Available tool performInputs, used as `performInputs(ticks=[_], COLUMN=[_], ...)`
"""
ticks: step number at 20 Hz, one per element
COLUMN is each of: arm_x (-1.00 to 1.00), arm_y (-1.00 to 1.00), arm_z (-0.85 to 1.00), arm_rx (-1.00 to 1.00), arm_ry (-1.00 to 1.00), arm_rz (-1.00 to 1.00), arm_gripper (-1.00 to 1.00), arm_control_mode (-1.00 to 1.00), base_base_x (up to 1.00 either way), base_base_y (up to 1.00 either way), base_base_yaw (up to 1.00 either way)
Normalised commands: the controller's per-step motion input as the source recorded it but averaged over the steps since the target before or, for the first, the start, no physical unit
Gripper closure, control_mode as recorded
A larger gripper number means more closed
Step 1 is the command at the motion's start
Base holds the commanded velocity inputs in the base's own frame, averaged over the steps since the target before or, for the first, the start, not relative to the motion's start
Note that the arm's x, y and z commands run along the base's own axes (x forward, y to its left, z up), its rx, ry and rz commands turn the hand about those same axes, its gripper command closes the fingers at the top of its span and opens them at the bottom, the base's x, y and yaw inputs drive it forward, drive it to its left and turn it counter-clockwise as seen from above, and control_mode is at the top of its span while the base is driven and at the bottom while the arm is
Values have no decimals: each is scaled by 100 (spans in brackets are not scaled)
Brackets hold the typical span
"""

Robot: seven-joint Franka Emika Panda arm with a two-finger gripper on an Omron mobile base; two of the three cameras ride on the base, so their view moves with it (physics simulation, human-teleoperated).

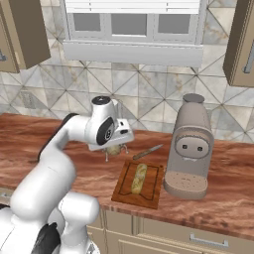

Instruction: Retrieve the sausage and cheese from the fridge and place them on the cutting board on the counter.

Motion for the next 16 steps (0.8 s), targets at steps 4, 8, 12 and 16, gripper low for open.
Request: performInputs(ticks=[4, 8, 12, 16], arm_x=[8, 0, 0, 6], arm_y=[-11, -31, -39, -19], arm_z=[-32, -14, -9, -29], arm_rx=[0, 2, 3, 0], arm_ry=[1, 8, 10, 2], arm_rz=[-1, 0, 0, 0], arm_gripper=[100, 100, 100, 100], arm_control_mode=[-100, -100, -100, -100], base_base_x=[0, 0, 0, 0], base_base_y=[0, 0, 0, 0], base_base_yaw=[0, 0, 0, 0])
